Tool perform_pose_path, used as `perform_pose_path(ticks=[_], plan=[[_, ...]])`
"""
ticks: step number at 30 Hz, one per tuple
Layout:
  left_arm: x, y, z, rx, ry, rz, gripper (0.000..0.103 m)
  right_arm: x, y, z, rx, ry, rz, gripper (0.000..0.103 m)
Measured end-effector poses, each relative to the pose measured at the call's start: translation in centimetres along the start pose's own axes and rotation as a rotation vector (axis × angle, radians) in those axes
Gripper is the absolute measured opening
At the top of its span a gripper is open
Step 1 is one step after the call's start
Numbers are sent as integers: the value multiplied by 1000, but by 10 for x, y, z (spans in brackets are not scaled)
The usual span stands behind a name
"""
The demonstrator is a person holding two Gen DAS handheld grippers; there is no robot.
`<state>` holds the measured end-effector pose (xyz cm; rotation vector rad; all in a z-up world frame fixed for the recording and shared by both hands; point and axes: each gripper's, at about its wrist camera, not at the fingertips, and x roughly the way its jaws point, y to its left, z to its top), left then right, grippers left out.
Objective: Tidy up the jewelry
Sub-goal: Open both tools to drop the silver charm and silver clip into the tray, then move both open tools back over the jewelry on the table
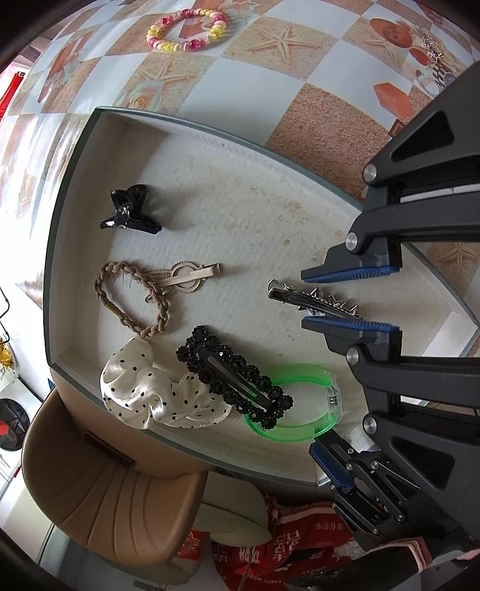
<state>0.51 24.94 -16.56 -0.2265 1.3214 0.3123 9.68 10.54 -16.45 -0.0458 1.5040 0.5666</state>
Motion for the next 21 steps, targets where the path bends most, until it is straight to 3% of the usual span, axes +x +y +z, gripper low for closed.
perform_pose_path(ticks=[5,6,7,8,9,18,19,21], plan=[[-3,-4,0,14,1,10,20,-11,0,-1,9,-27,31,38],[-4,-5,0,18,1,15,35,-14,-1,-1,3,-30,38,40],[-6,-5,0,17,-3,24,70,-17,-2,-1,4,-36,44,40],[-9,-6,0,13,-18,30,84,-20,-3,-2,10,-44,50,42],[-15,-6,-1,10,-47,38,92,-23,-4,-3,16,-50,57,42],[-35,-17,2,48,-70,45,92,-60,-32,-15,86,-131,100,56],[-38,-20,2,54,-73,46,103,-65,-35,-17,97,-141,103,58],[-43,-27,3,73,-86,45,103,-73,-47,-22,124,-162,111,68]])
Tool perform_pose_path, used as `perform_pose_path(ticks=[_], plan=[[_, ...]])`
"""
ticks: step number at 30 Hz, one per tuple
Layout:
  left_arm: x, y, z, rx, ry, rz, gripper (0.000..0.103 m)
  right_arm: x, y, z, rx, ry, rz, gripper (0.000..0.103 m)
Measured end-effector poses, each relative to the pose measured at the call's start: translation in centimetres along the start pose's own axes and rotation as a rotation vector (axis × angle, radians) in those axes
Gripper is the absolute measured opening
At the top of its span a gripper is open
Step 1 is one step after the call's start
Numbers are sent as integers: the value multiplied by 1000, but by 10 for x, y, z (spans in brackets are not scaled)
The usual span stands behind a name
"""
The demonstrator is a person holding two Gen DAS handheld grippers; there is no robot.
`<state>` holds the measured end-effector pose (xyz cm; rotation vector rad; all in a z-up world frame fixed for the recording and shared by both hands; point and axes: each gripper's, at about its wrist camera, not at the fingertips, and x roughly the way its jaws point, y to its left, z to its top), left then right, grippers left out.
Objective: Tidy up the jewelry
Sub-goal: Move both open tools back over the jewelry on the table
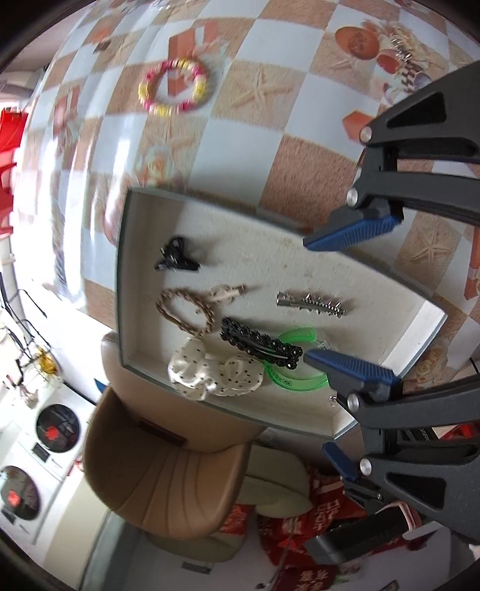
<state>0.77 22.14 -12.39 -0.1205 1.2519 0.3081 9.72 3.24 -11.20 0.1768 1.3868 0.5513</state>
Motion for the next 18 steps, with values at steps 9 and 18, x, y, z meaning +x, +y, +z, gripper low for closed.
perform_pose_path(ticks=[9,18], plan=[[-22,-45,8,123,-32,-44,103,-49,-60,-25,167,-94,-32,88],[-38,-105,12,244,-55,-105,103,-93,-133,-70,308,-164,-116,103]])
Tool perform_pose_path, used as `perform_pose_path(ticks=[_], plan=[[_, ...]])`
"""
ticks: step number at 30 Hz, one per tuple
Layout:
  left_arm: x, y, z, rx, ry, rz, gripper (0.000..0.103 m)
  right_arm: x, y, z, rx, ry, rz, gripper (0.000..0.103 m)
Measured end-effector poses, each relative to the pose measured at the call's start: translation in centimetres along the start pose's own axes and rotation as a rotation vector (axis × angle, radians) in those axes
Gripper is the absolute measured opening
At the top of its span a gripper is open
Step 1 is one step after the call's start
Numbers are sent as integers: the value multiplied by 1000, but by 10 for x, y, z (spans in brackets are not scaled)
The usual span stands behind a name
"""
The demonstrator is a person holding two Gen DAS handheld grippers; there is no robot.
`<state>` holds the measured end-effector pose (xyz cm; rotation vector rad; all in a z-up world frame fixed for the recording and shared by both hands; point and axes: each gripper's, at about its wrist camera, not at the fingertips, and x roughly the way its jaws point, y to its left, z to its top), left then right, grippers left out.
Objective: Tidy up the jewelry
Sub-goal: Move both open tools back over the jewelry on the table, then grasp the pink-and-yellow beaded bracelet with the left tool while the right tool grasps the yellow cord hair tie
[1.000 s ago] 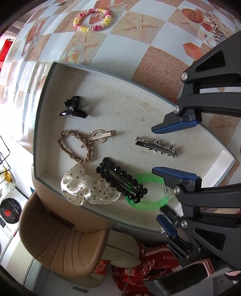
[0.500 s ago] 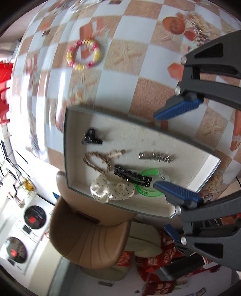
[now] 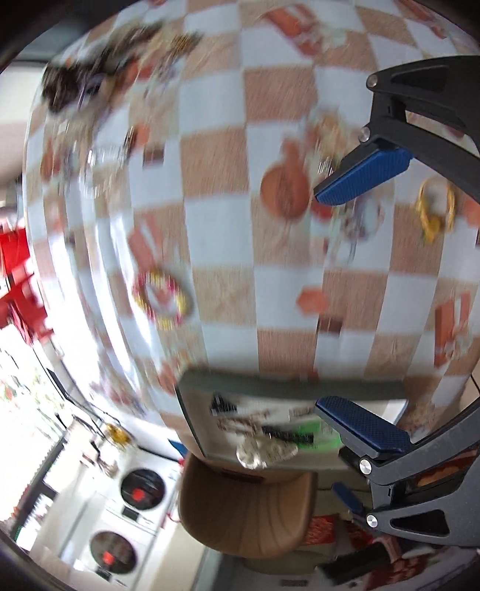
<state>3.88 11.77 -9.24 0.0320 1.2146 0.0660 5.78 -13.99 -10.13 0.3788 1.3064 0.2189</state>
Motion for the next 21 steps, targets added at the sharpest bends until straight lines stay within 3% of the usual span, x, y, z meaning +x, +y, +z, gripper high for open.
perform_pose_path(ticks=[9,21], plan=[[2,-55,13,99,-1,-54,103,-7,-46,-32,43,70,-63,103],[37,-116,54,156,18,-146,103,8,-51,-87,-34,134,-142,103]])
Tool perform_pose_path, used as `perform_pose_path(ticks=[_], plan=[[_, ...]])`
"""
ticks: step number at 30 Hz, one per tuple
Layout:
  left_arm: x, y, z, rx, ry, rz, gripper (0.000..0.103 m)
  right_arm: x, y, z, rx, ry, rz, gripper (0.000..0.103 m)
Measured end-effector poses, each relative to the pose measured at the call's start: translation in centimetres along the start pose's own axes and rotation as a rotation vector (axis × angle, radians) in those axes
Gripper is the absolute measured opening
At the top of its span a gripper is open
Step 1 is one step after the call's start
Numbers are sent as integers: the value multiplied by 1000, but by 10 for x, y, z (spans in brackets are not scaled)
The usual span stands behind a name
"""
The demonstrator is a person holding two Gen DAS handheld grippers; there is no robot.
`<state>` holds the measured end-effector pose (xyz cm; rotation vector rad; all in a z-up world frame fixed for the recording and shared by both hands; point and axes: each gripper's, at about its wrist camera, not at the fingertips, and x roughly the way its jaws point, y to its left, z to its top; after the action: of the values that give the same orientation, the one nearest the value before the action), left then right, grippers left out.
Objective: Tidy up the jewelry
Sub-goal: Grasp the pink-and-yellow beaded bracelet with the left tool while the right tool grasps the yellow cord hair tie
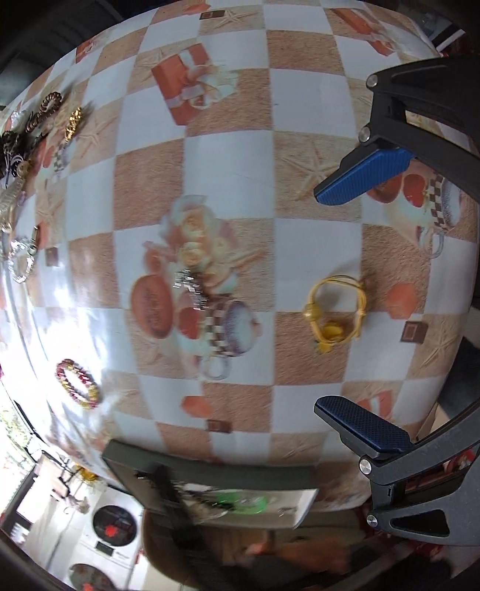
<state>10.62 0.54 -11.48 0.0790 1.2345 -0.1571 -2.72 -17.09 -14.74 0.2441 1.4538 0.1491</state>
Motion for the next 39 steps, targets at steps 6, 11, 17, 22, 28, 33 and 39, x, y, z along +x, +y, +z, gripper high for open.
perform_pose_path(ticks=[6,11,17,22,28,33,39], plan=[[31,-13,33,-8,3,6,103,14,15,-13,-72,0,-51,103],[51,-20,50,-5,1,31,103,25,31,-17,-168,-16,-130,103],[72,-23,73,-20,-15,58,103,37,40,-18,-228,-32,-181,102],[87,-26,93,-10,-27,89,103,46,44,-17,-266,-22,-208,91],[110,-27,105,4,0,94,103,48,45,-26,-301,-40,-236,84],[114,-31,104,19,2,84,98,44,44,-27,-301,-50,-240,76],[105,-47,103,81,-11,27,57,32,44,-31,-327,-66,-230,44]])
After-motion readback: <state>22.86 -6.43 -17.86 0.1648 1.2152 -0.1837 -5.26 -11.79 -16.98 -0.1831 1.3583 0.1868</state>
